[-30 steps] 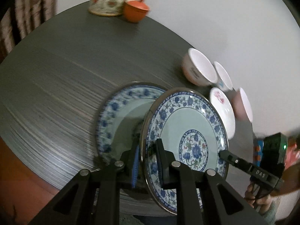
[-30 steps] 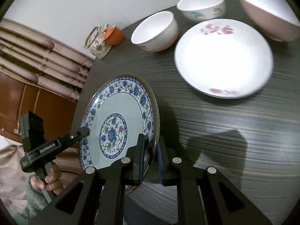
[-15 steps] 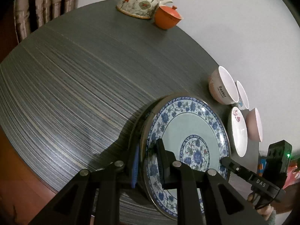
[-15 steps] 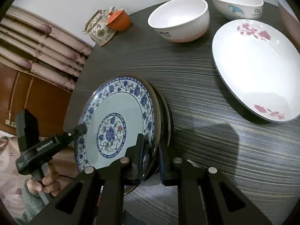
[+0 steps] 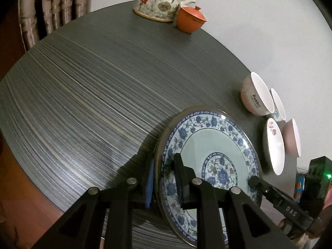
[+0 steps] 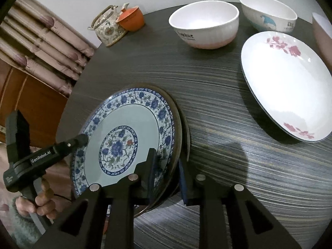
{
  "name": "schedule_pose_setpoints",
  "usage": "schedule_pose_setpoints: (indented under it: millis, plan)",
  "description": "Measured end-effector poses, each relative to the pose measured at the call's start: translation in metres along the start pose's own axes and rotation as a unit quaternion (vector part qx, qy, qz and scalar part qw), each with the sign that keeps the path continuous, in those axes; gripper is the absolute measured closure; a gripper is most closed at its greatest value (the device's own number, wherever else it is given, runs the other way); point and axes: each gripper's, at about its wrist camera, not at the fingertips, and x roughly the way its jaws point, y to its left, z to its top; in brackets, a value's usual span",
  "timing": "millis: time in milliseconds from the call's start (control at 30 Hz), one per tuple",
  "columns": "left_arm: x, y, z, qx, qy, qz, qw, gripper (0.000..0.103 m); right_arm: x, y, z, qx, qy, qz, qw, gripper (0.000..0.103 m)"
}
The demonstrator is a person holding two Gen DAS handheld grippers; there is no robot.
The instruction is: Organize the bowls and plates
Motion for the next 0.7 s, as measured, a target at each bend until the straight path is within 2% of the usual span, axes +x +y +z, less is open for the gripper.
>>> schedule_pose_setpoints:
  millis: [200, 367, 567, 700]
  plan:
    - [0.006, -0.003, -0.002, 0.009, 0.003, 0.018, 0.9998, 0.081, 0.004, 0.014, -0.003, -0.017, -0.011, -0.039, 0.999, 0.078]
    - [0.011, -0.002, -0.003, 0.005, 0.009, 0.022, 0.9997, 0.078, 0.008, 0.032, -0.007, -0.052, -0.021, -0.092, 0.994, 0.073]
    - [0.012, -0.003, -0.005, 0.005, 0.011, 0.022, 0.9997, 0.078, 0.009, 0.039, -0.008, -0.059, -0.025, -0.111, 0.992, 0.064]
    - [0.013, -0.005, -0.005, 0.011, 0.011, 0.027, 0.9995, 0.076, 0.011, 0.042, -0.009, -0.069, -0.030, -0.121, 0.990, 0.062]
